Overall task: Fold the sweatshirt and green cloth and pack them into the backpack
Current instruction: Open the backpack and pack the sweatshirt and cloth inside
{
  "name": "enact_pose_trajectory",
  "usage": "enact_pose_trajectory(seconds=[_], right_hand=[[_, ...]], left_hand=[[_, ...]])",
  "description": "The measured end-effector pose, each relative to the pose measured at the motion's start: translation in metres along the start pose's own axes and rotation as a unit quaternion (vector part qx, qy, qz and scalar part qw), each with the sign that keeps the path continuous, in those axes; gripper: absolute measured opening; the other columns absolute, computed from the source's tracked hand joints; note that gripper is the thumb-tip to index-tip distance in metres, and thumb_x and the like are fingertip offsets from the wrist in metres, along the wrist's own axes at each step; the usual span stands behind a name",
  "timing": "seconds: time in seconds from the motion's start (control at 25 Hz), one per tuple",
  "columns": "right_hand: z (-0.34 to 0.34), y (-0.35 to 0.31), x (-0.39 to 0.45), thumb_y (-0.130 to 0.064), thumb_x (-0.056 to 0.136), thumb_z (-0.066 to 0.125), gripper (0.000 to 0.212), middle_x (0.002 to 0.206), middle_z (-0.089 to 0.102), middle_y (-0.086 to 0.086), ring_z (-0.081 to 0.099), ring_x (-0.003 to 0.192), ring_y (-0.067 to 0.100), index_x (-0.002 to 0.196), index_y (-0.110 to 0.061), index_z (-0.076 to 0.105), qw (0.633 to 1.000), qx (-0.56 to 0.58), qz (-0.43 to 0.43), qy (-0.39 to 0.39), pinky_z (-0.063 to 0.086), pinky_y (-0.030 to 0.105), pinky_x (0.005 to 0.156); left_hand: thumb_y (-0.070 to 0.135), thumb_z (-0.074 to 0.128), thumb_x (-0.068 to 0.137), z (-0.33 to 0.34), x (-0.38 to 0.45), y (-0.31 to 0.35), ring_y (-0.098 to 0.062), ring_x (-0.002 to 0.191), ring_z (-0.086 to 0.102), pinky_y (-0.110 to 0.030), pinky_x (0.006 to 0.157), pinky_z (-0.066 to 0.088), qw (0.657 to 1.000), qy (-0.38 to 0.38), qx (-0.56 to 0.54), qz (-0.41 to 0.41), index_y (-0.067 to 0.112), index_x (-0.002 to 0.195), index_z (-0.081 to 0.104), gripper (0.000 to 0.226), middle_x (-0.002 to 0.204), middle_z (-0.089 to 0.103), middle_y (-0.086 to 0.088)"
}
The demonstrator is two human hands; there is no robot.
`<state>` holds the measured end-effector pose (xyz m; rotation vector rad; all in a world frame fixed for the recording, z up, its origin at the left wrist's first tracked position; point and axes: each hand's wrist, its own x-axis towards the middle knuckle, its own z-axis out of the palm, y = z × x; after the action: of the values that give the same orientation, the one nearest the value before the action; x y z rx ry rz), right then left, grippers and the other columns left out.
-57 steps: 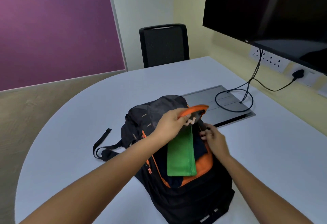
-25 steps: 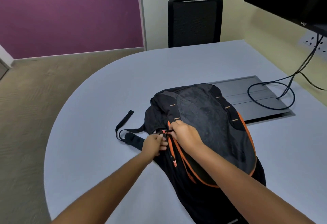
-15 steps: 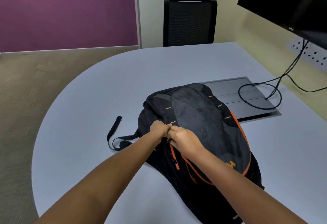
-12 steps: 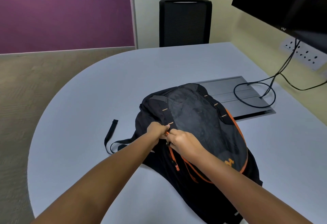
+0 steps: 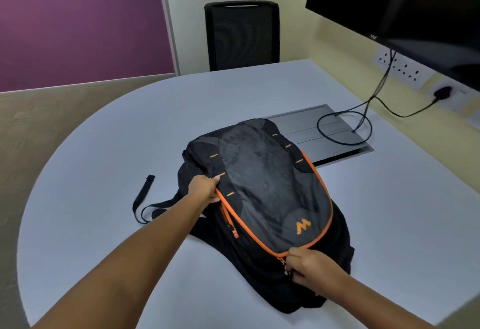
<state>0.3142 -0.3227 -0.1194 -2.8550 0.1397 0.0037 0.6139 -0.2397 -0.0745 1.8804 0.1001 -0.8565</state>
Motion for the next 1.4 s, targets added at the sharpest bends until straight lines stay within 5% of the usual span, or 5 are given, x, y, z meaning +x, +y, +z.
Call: enact_pose_trajectory(seconds=[0.2,0.4,1.2,1.32,1.4], right_hand=[[0.025,-0.032,0.001,-0.006,0.072,0.07,0.024,0.056,0.06,-0.018,0.057,0.061,-0.001,0.061,-0.023,0.058,0.843,0.34,0.394,0.137,0.042,0.01,0.06],[0.024,-0.034,0.017,-0.005,0.078,0.072,0.011,0.07,0.069,0.004,0.065,0.067,0.014,0.081,-0.007,0.062,0.676,0.514,0.503,0.162,0.054,0.022,0.064],[-0.038,0.001,-0.027,-0.004,0.075,0.075,0.023,0.057,0.064,-0.017,0.061,0.056,-0.006,0.072,-0.025,0.067,0.871,0.315,0.367,0.089,0.044,0.006,0.059],[-0.044,0.006,-0.031,-0.005,0.077,0.074,0.016,0.063,0.066,-0.008,0.062,0.055,-0.005,0.076,-0.02,0.068,0.854,0.34,0.386,0.075,0.047,0.006,0.058],[-0.046,0.001,-0.028,-0.004,0.078,0.073,0.008,0.066,0.068,0.001,0.065,0.057,0.001,0.081,-0.01,0.068,0.784,0.447,0.429,0.047,0.052,0.012,0.058]], left_hand=[[0.042,0.057,0.087,0.034,-0.019,-0.047,-0.04,0.09,0.062,-0.04,0.073,0.052,0.998,0.06,0.001,0.026,-0.001,0.085,0.055,0.043,0.09,0.063,-0.023],[0.034,0.067,0.082,0.069,-0.082,-0.093,-0.038,0.094,0.057,-0.037,0.074,0.04,0.997,0.078,0.018,0.022,0.0,0.09,0.047,0.04,0.093,0.055,-0.017],[0.008,0.05,0.095,0.016,-0.069,-0.126,-0.017,0.069,0.056,-0.023,0.039,0.053,0.962,0.002,-0.242,-0.126,0.01,0.073,0.043,0.023,0.077,0.054,-0.007],[0.005,0.057,0.088,-0.002,-0.072,-0.123,-0.024,0.068,0.053,-0.034,0.052,0.055,0.988,0.119,-0.094,0.028,0.008,0.074,0.041,0.021,0.083,0.051,-0.015],[0.003,0.065,0.08,-0.005,-0.083,-0.117,-0.026,0.079,0.049,-0.039,0.072,0.046,0.909,0.223,0.142,0.323,0.008,0.079,0.051,0.015,0.086,0.056,-0.011]])
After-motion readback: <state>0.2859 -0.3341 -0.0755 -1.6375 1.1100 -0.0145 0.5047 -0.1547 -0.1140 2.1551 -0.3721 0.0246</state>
